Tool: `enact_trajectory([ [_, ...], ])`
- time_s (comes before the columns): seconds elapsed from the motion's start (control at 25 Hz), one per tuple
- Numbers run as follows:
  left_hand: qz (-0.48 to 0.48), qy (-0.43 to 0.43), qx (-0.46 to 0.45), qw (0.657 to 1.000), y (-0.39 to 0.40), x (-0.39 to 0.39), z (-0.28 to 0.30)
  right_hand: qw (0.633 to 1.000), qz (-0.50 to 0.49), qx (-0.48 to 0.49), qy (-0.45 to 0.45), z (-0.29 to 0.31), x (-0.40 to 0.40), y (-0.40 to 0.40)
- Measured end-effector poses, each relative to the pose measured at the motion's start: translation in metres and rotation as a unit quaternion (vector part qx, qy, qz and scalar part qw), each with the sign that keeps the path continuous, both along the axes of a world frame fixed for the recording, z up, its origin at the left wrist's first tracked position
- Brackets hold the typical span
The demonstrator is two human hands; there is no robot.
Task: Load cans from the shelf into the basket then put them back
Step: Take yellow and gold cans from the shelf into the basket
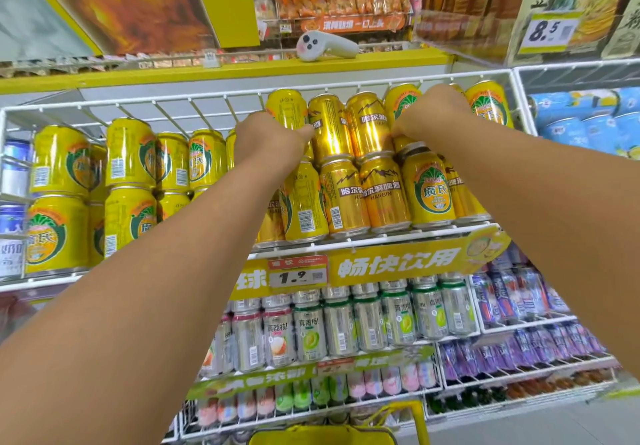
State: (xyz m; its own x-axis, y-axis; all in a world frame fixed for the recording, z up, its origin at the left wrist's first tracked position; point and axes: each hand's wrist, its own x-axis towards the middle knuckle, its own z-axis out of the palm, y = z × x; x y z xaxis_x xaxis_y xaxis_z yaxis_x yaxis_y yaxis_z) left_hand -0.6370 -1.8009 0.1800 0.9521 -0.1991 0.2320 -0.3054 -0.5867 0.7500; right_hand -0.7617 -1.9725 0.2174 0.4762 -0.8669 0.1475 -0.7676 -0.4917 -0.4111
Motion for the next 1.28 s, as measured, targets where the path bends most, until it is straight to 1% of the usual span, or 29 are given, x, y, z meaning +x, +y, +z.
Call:
enact_trajectory([
  [0.12, -0.013, 0.042, -0.031, 0.999, 0.003, -0.004, 0.012, 0.999, 0.019, 0.035, -0.008, 0.01, -0.014, 0.002],
  [0.2, -0.016, 0.059, -0.045, 0.997, 0.006, -0.007, 0.02, 0.995, 0.025, 0.079, -0.055, 0.015, -0.025, 0.002],
  [0.32, -0.011, 0.043, -0.033, 0.998, 0.012, -0.017, 0.027, 0.976, 0.05, 0.149, -0.152, 0.015, -0.04, 0.008],
  [0.36, -0.014, 0.042, -0.031, 0.999, 0.014, -0.02, 0.028, 0.969, 0.054, 0.163, -0.18, 0.014, -0.045, 0.011],
  [0.44, -0.018, 0.034, -0.04, 0.998, 0.02, -0.024, 0.026, 0.962, 0.06, 0.168, -0.204, 0.011, -0.053, 0.021],
  [0.72, -0.053, 0.014, -0.106, 0.993, 0.05, -0.042, 0.01, 0.939, 0.122, 0.198, -0.255, -0.008, -0.079, 0.047],
  [0.96, -0.072, 0.021, -0.134, 0.988, 0.081, -0.094, 0.001, 0.911, 0.167, 0.241, -0.291, -0.027, -0.12, 0.08],
  [1.08, -0.043, 0.021, -0.126, 0.991, 0.095, -0.134, -0.006, 0.888, 0.191, 0.285, -0.306, -0.043, -0.143, 0.091],
  [1.28, 0.0, 0.037, -0.118, 0.992, 0.115, -0.193, -0.03, 0.868, 0.217, 0.327, -0.305, -0.077, -0.184, 0.103],
])
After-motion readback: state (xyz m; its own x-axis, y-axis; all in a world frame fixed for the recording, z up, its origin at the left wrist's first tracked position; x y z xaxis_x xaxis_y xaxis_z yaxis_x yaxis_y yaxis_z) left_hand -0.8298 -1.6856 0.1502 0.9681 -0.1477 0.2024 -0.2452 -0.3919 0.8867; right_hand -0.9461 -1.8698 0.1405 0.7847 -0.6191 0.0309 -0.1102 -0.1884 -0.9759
